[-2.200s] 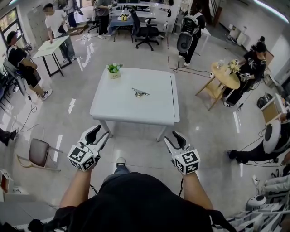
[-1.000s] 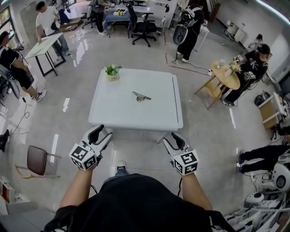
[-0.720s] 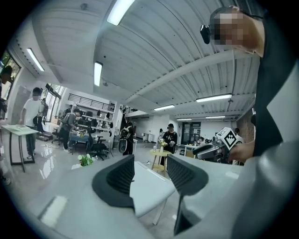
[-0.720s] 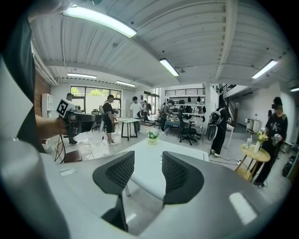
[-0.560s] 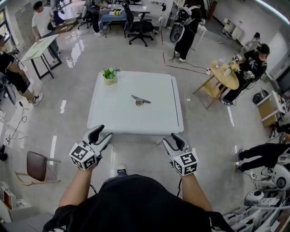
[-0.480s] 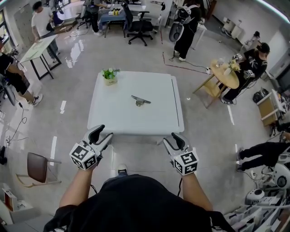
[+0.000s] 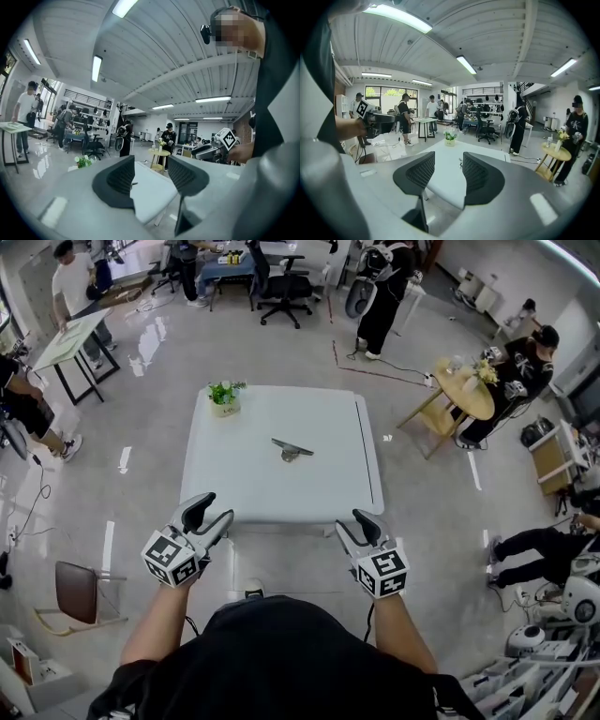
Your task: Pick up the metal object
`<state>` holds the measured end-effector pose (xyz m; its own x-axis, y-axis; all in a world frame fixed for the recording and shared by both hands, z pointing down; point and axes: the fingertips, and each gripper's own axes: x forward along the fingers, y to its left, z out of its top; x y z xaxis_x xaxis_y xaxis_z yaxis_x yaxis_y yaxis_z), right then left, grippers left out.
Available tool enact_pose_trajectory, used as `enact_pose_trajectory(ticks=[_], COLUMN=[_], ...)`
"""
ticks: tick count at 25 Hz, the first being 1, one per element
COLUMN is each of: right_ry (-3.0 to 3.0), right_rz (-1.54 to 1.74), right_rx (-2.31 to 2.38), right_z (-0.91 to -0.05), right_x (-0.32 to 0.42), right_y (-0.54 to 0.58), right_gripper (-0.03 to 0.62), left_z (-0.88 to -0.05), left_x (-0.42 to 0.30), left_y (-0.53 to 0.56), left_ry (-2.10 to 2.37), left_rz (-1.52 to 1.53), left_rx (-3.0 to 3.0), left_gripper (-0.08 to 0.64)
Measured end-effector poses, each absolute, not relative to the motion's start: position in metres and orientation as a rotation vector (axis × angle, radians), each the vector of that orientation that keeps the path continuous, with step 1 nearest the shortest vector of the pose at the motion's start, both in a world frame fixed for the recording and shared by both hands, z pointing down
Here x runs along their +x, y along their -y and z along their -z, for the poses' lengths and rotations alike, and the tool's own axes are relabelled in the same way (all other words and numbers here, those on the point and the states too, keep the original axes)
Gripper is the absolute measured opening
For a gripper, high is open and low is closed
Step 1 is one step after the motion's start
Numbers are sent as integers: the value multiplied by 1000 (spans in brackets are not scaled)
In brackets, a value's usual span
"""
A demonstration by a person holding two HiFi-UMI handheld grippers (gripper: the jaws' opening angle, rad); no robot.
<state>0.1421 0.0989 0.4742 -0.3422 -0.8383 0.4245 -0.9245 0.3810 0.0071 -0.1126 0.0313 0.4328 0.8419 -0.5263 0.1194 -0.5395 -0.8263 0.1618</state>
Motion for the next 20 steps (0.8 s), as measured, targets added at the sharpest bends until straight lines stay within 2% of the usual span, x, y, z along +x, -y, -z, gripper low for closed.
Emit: enact_pose_trajectory(ticks=[20], right_ry=[2262], right_rz=[-321], right_rx=[1637], right_z=[-455], right_x=[111], right_y=[-53], right_gripper=[204], left_z=[-426], left_x=[-136], left_y=[31], left_ry=[721], left_rz=[-81], left_rx=[2857], left_gripper=[210])
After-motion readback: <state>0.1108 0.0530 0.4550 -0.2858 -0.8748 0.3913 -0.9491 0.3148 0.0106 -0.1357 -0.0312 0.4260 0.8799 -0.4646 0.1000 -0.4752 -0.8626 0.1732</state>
